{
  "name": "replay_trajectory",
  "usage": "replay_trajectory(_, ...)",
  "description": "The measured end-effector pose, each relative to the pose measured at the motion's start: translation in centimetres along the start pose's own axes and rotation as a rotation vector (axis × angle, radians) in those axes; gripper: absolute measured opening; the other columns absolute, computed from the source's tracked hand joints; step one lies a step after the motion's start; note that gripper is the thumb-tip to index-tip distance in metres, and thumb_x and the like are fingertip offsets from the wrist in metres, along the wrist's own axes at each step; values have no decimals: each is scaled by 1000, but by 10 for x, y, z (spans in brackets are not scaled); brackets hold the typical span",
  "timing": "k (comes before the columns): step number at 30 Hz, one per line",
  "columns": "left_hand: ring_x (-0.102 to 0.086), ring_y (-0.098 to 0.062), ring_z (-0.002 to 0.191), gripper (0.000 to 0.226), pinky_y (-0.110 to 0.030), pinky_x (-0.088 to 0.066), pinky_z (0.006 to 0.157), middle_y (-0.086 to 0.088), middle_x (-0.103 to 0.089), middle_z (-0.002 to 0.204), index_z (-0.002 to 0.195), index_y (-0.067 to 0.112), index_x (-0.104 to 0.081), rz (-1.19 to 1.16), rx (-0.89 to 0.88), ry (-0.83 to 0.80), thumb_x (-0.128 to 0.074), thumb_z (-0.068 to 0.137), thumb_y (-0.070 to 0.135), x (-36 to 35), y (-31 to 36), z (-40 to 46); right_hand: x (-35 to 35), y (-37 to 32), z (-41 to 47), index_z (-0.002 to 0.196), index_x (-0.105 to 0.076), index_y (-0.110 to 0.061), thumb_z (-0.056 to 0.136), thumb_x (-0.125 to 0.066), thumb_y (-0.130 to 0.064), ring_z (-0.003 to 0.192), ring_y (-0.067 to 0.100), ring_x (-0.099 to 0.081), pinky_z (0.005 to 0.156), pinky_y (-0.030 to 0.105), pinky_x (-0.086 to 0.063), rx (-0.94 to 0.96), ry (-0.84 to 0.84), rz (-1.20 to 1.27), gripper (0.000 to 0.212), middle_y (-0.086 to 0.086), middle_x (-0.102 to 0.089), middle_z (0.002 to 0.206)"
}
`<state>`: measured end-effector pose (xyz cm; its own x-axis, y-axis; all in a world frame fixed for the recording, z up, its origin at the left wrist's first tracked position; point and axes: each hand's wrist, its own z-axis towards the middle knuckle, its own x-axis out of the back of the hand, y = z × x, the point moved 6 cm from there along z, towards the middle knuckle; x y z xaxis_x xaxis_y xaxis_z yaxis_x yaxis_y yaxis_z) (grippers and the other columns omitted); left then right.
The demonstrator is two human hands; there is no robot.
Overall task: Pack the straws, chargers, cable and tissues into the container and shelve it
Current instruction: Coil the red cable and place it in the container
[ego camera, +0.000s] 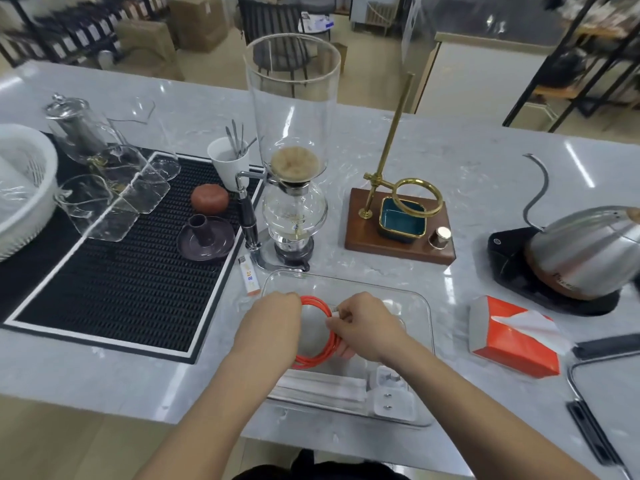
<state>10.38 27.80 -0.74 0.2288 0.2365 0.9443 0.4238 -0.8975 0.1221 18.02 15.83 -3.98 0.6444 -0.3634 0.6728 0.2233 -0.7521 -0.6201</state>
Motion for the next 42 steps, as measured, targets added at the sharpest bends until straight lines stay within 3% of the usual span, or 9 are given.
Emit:
replay_trajectory(2,-58,-31,115,33,-33,-47,82,-13,-59,120,116,6,-56,91,-10,-45,-47,88,-7,1,8,5,-4,1,7,54,-46,-10,86,-55,-18,59,27,-71,65,34,-58,-17,-14,-42,35,15,-70,58)
replay_trajectory(5,-55,-31,121,39,-35,-48,90,-13,-56,127,123,4,-56,180,-18,-107,-49,87,-8,0,13,13,-12,0,12,53,-42,-14,90,-53,-17,54,24,-69,57,27,-54,-56,-50,-41,38,13,-66,53)
replay_trajectory(12,-55,-32,121,34,-35,-48,91,-12,-58,125,120,4,-58,241,-72,-126,-50,89,-6,-10,17,20,-17,0,20,49,-43,-13,92,-60,-19,50,19,-62,65,29,-56,-47,-71,-112,46,21,-72,68)
replay_trajectory(17,-57,-31,119,33,-36,-49,89,-11,-59,124,119,5,-60,264,-124,-98,-49,90,-5,-12,18,23,-18,2,29,57,-64,0,85,-68,-33,55,28,-68,66,39,-60,-45,-69,-222,43,22,-70,61)
replay_trajectory(21,-58,-33,117,36,-37,-49,89,-13,-60,123,117,4,-61,279,-154,-68,-51,85,-10,-5,18,21,-15,2,31,52,-51,-10,81,-71,-38,57,28,-57,57,33,-54,-46,-38,-287,45,9,-56,52)
replay_trajectory(24,-58,-33,117,39,-37,-49,87,-13,-59,123,117,4,-59,299,-176,-40,-51,83,-13,-1,18,21,-15,7,32,50,-48,-13,78,-74,-39,60,27,-54,54,30,-43,-29,-11,-291,46,9,-54,56)
replay_trajectory(30,-59,-32,116,35,-36,-49,87,-12,-61,121,115,4,-61,371,-212,-32,-49,87,-11,-3,20,15,-14,12,29,62,-66,-9,80,-74,-36,62,20,-60,62,31,-50,-11,-19,-207,34,13,-71,69)
replay_trajectory(38,-57,-32,119,32,-36,-48,90,-11,-60,124,120,6,-60,378,-219,-36,-45,93,-4,-5,18,15,-22,-3,28,81,-69,-11,84,-68,-24,81,29,-63,72,36,-52,141,7,-234,14,10,-71,85)
replay_trajectory(42,-57,-31,118,33,-36,-47,88,-11,-60,123,118,5,-60,371,-230,-30,-45,91,-6,-5,18,15,-28,-5,29,76,-69,-14,80,-74,-26,79,28,-66,68,33,-53,131,14,-261,14,10,-73,84)
